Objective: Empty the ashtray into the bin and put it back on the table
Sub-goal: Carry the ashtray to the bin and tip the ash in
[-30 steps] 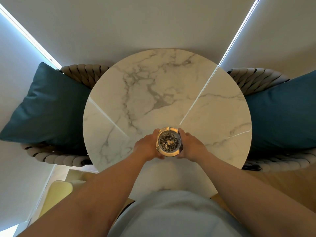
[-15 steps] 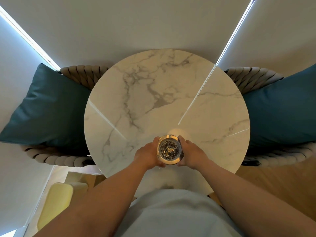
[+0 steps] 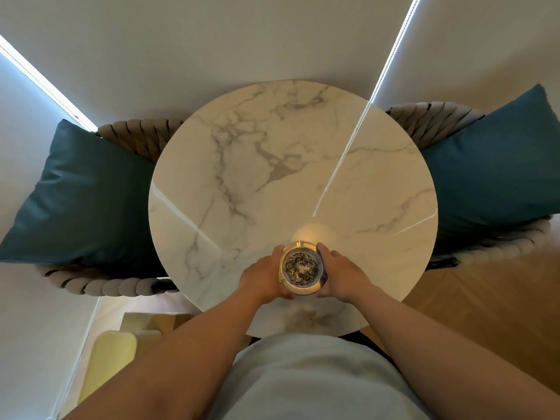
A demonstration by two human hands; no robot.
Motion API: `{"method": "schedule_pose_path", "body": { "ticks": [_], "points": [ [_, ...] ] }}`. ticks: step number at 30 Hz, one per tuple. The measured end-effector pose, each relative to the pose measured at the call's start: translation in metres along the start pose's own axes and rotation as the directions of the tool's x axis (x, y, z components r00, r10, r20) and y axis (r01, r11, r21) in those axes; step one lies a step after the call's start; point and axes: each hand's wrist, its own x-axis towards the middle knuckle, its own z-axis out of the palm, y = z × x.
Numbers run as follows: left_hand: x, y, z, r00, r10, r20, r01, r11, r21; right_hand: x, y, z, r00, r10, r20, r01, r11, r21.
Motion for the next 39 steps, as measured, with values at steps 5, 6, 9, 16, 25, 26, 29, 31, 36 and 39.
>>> {"method": "schedule_pose_path", "body": {
  "ticks": [5, 6, 9, 16, 25, 26, 29, 31, 36, 39],
  "points": [
    [-0.018, 0.009, 0.012, 0.999, -0.012, -0.030, 0.012, 1.000, 0.000, -0.018, 0.008, 0.001, 0.999, -0.038, -0.004, 0.038, 0.999, 0.007],
    [-0.022, 0.012, 0.016, 0.999, -0.015, -0.037, 0.015, 1.000, 0.001, -0.024, 0.011, 0.002, 0.999, -0.045, -0.005, 0.045, 0.999, 0.005],
    [-0.040, 0.025, 0.033, 0.999, -0.021, -0.048, 0.021, 1.000, -0.004, -0.045, 0.023, 0.004, 0.998, -0.068, -0.002, 0.068, 0.998, -0.008],
    [-0.086, 0.051, 0.081, 0.993, -0.038, -0.109, 0.032, 0.998, -0.057, -0.093, 0.051, 0.016, 0.990, -0.138, 0.018, 0.139, 0.989, -0.054],
    [-0.152, 0.044, 0.132, 0.970, -0.169, -0.177, 0.149, 0.981, -0.122, -0.131, 0.048, 0.045, 0.959, -0.267, 0.100, 0.277, 0.954, -0.112],
    [-0.160, 0.041, 0.135, 0.964, -0.193, -0.182, 0.171, 0.976, -0.133, -0.134, 0.044, 0.049, 0.952, -0.281, 0.117, 0.295, 0.948, -0.119],
    [-0.183, 0.030, 0.144, 0.948, -0.261, -0.184, 0.225, 0.954, -0.196, -0.139, 0.029, 0.060, 0.927, -0.337, 0.167, 0.361, 0.920, -0.152],
    [-0.195, 0.022, 0.148, 0.935, -0.291, -0.203, 0.244, 0.943, -0.225, -0.139, 0.018, 0.066, 0.911, -0.365, 0.191, 0.396, 0.903, -0.165],
    [-0.233, -0.013, 0.157, 0.885, -0.390, -0.254, 0.303, 0.898, -0.320, -0.139, -0.028, 0.090, 0.863, -0.424, 0.275, 0.486, 0.845, -0.223],
    [-0.257, -0.038, 0.160, 0.851, -0.436, -0.292, 0.320, 0.872, -0.371, -0.139, -0.060, 0.106, 0.830, -0.464, 0.310, 0.543, 0.799, -0.259]
  ]
}}
